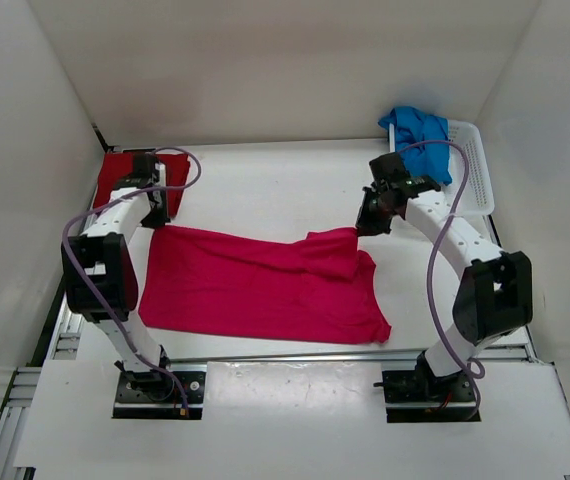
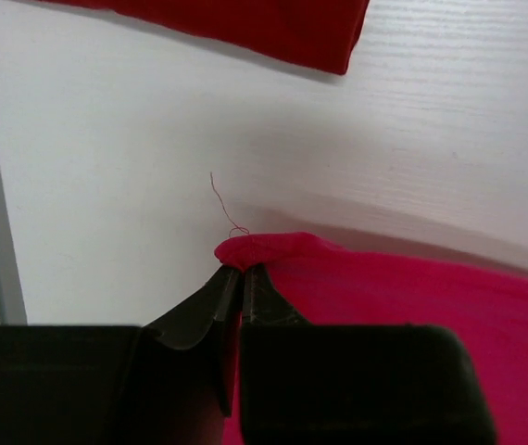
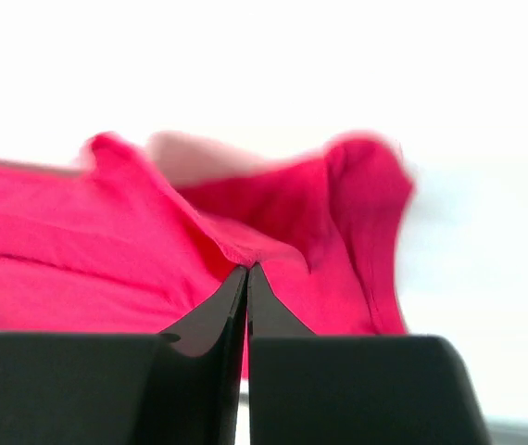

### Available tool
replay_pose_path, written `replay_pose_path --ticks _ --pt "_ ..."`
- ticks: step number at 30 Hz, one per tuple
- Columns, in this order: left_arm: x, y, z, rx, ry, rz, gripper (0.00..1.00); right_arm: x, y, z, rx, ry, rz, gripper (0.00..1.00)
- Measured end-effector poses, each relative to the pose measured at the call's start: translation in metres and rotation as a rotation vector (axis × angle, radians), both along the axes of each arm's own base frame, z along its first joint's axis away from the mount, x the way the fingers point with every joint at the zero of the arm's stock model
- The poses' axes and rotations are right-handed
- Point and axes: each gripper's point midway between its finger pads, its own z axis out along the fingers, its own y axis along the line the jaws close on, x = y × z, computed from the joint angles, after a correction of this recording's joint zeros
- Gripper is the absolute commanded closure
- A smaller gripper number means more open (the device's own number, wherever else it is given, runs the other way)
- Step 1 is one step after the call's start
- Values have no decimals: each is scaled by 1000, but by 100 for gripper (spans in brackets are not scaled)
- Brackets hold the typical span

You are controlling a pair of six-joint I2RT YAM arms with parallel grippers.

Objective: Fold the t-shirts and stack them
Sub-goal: Fold the other side of the tshirt into a rectangle

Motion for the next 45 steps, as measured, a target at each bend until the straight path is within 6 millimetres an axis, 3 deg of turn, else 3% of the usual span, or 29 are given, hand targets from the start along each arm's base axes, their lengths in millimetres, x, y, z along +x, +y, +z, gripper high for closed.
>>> replay_pose_path --ticks 2,5,10,17,21,24,27,31,35,40,43,45 --pt "-3 0 -9 -2 28 -1 83 6 3 1 14 -9 12 100" --pt "-11 -2 -18 -5 55 -3 81 -4 4 -9 25 23 24 100" --pt "-39 -4 -34 -15 112 -6 81 -46 -5 -36 14 115 34 100" --pt "-77 -1 -35 -19 131 10 83 -101 -20 -31 44 87 29 100" --pt "-91 3 -44 -21 160 24 83 -125 -22 -49 48 140 26 100" --pt "-104 3 -54 -22 198 28 78 -144 -21 -67 45 208 32 100" --pt "-115 2 -62 -24 229 28 76 -150 -15 -75 47 242 47 100" --pt "-122 5 -66 -25 245 36 55 -150 -10 -80 46 253 61 100" --pt "-127 16 -60 -24 223 79 51 -150 -8 -82 44 258 63 100" --pt "-126 33 -37 -4 142 134 47 -152 -9 -86 42 261 63 100" --pt "-116 27 -19 -20 94 113 46 -152 -9 -89 40 266 62 100" --pt "-97 12 0 -24 42 56 46 -152 -10 -90 37 271 62 100"
